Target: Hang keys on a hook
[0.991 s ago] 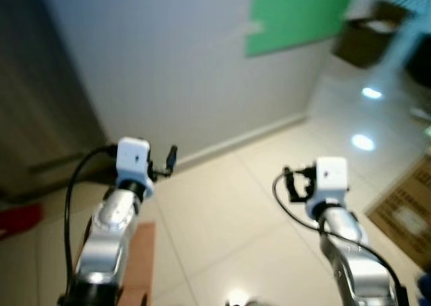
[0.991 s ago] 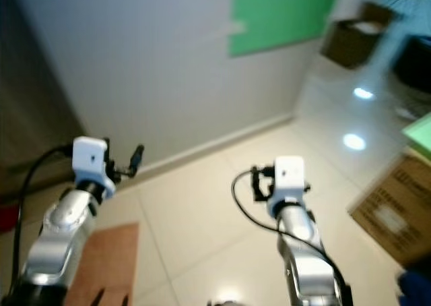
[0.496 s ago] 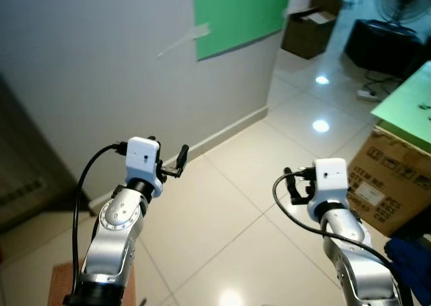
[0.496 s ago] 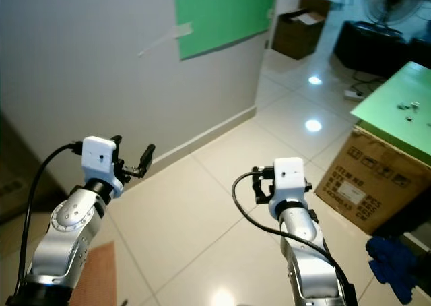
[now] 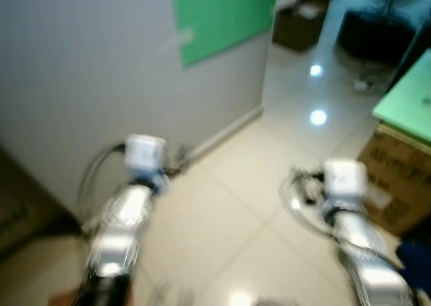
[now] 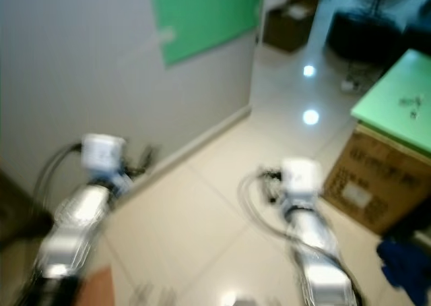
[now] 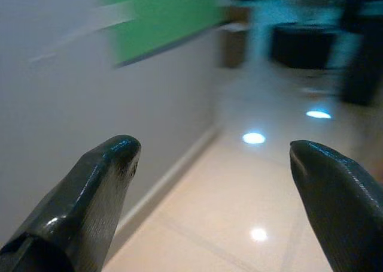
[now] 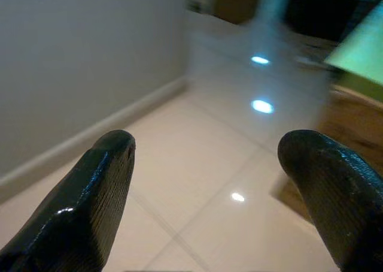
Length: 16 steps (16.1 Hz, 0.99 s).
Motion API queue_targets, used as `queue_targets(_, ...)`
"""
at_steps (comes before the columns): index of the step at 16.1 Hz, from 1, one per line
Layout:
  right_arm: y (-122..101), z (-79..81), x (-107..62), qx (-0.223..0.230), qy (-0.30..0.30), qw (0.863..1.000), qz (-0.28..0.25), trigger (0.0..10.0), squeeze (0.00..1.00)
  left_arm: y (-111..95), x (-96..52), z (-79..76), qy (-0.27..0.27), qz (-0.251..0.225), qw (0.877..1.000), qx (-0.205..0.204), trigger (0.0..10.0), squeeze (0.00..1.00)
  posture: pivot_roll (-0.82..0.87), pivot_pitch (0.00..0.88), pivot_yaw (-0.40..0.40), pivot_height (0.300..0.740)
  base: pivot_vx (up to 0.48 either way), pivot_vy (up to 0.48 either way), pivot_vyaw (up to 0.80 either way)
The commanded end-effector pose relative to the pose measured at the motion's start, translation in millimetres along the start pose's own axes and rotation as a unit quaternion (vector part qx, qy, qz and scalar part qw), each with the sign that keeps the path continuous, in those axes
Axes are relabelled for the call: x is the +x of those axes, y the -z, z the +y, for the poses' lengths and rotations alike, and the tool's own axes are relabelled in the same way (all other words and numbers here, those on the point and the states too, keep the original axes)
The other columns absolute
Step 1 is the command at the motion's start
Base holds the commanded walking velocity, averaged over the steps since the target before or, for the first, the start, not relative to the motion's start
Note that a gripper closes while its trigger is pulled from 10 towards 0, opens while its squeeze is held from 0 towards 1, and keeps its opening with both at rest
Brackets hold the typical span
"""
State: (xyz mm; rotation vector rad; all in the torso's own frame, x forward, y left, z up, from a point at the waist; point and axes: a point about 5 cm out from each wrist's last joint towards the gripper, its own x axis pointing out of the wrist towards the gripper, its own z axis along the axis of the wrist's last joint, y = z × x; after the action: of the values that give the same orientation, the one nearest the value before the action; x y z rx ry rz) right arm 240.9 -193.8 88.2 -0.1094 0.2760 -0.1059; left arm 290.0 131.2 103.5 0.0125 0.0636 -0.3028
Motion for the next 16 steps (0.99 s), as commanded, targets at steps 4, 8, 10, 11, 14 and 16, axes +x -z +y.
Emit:
queue_targets(4, -9.0, 11.4, 1.3, 0.009, -0.01, 1.0, -0.018, 10.0, 0.0, -2.0, -3.9, 13.9, -0.014, -0.005, 1.0, 0.014, 10.0, 0.0, -0.12, 0.0, 0.067, 0.74, 0.403, 0.0, -0.8)
queue_targets(8, -14.0, 13.7, 4.1, 0.006, -0.016, 1.0, -0.025, 10.0, 0.0, 2.9, -6.1, 17.6, -0.024, 0.001, 1.0, 0.011, 10.0, 0.0, -0.13, 0.0, 0.064, 0.74, 0.401, 0.0, -0.8)
queue_targets(10, -13.9, 11.1, 4.7, 0.002, -0.015, 1.0, -0.026, 10.0, 0.0, 3.9, -6.0, 18.0, -0.032, 0.0, 0.999, 0.009, 10.0, 0.0, -0.13, 0.0, 0.057, 0.74, 0.403, 0.0, -0.8)
queue_targets(11, -16.1, 11.5, 5.4, -0.02, -0.02, 0.999, -0.031, 10.0, 0.0, 3.3, -6.0, 18.7, -0.039, -0.004, 0.999, 0.006, 10.0, 0.0, -0.13, 0.0, 0.052, 0.74, 0.405, 0.0, 0.0)
queue_targets(14, -18.0, 13.1, 7.5, -0.058, -0.018, 0.997, -0.037, 10.0, 0.0, 4.1, -5.6, 19.2, -0.043, -0.005, 0.999, 0.005, 10.0, 0.0, -0.13, 0.0, 0.046, 0.74, 0.401, 0.0, 0.0)
queue_targets(16, -18.2, 12.6, 11.1, -0.098, 0.002, 0.994, -0.042, 10.0, 0.0, 4.8, -5.6, 19.7, -0.048, -0.005, 0.999, 0.005, 10.0, 0.0, -0.13, 0.0, 0.04, 0.74, 0.403, 0.0, 0.0)
